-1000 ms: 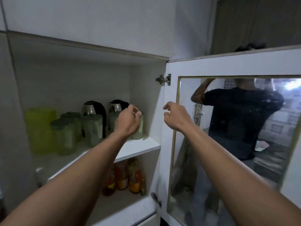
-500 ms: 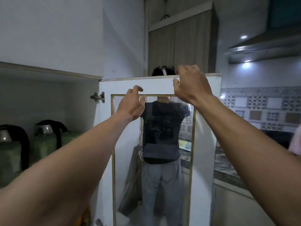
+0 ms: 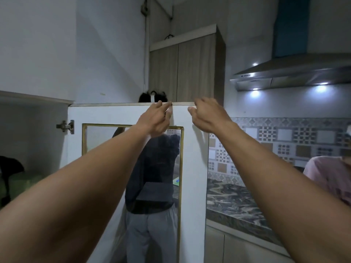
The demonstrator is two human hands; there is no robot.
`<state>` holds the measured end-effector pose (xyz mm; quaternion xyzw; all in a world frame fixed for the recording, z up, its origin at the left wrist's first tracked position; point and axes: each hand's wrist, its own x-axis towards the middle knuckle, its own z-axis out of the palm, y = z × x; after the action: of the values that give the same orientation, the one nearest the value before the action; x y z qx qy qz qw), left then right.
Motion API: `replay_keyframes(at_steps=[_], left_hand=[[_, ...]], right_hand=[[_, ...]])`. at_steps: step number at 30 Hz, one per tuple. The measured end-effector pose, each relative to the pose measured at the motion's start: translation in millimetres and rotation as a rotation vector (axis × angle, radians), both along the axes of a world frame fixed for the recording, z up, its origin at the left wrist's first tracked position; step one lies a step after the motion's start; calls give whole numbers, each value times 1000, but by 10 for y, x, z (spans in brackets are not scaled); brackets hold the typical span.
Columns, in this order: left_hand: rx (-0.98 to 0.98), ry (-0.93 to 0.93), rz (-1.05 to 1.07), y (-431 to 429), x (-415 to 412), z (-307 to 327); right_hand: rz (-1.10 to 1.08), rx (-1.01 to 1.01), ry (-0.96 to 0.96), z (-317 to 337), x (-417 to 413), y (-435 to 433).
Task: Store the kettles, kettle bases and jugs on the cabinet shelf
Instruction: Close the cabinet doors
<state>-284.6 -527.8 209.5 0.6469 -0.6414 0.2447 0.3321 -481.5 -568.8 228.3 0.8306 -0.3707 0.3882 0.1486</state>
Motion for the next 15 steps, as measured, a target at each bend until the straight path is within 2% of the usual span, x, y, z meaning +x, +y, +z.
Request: replay_keyframes(at_steps=[5,9,15], left_hand=[[25,31,32,87,-28,-7],[-9,65,-22,313,-91,-12],[-155,178,-108,1146,-311,-22]], right_hand=[[49,39,-94,92,-32,40],[158,65,-166,157,-120,240],[334,153,-315,301,-232,911]])
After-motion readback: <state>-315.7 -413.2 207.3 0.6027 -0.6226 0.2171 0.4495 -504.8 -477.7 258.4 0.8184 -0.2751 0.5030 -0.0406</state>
